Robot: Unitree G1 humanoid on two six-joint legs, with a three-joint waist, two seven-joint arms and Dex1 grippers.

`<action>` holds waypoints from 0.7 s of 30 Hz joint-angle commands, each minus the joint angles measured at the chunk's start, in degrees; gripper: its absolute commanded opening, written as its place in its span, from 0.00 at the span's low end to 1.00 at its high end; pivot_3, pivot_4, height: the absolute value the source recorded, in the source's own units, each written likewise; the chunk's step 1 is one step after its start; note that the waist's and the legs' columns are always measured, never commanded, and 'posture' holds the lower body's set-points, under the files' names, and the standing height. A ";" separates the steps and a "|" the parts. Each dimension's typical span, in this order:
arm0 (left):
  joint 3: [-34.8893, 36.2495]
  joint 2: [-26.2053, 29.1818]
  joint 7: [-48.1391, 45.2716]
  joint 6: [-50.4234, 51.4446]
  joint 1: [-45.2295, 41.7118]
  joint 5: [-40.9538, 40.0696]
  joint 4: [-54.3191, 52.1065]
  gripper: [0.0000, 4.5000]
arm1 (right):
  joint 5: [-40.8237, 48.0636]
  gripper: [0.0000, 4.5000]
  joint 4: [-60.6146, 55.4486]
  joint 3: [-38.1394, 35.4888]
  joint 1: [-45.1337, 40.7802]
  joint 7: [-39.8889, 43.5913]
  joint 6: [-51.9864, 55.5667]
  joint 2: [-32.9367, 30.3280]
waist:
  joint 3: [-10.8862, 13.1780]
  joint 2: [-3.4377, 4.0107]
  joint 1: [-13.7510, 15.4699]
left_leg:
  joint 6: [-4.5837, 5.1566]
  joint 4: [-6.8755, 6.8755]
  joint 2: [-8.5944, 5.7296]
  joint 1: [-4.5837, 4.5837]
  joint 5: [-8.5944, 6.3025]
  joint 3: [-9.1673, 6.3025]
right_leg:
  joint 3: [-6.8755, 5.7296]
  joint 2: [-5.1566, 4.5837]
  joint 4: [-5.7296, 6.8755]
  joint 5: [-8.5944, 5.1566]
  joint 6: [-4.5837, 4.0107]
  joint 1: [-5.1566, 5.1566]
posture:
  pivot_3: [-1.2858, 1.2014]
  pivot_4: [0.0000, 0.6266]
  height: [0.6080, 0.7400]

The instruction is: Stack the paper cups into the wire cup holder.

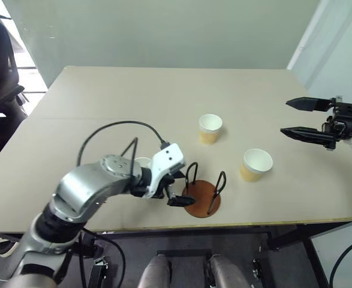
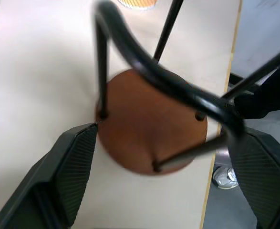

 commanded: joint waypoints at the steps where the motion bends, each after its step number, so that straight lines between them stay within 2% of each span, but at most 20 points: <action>1: 4.08 2.55 -2.93 -3.21 -1.14 -1.42 -1.09 0.99 | 0.61 1.00 -1.16 -0.29 -1.44 0.81 -0.26 -0.45 | 0.00 0.00 -0.01 | 0.00 0.00 0.00 0.00 -0.03 0.00 | 0.01 0.00 -0.01 0.00 0.00 0.00 | 0.52 0.24 1.00; 8: 11.78 10.83 -10.00 -7.84 -2.58 -3.28 2.87 0.99 | -1.20 1.00 -4.61 2.71 0.07 3.52 -0.41 -2.50 | 0.03 0.04 -0.15 | -0.01 -0.08 0.02 -0.02 -0.11 0.00 | 0.04 0.01 -0.02 -0.01 -0.01 -0.12 | 0.52 0.24 1.00; 11: 16.83 16.43 -16.78 -11.08 -1.83 -5.29 4.73 0.99 | -1.99 1.00 -9.77 5.14 2.30 5.60 0.16 -4.71 | 0.03 0.06 -0.22 | -0.03 -0.18 0.03 -0.11 -0.13 0.00 | 0.05 0.01 -0.03 -0.04 -0.05 -0.25 | 0.52 0.24 1.00; 16: 25.30 25.54 -28.16 -19.44 4.89 -4.78 8.79 0.99 | -5.19 1.00 -15.67 9.85 4.66 7.66 -0.80 -7.78 | 0.04 0.06 -0.73 | -0.07 -0.42 0.06 -0.19 -0.21 0.00 | 0.07 0.03 -0.02 -0.21 -0.23 -0.48 | 0.52 0.24 1.00; 21: 36.33 27.58 -35.64 -21.38 10.92 -10.23 9.65 0.99 | -11.27 1.00 -18.14 16.15 5.45 6.55 -2.99 -7.21 | 0.03 0.06 -1.08 | -0.05 -0.60 0.11 -0.26 -0.25 0.00 | 0.08 0.03 0.04 -0.27 -0.31 -0.68 | 0.52 0.24 1.00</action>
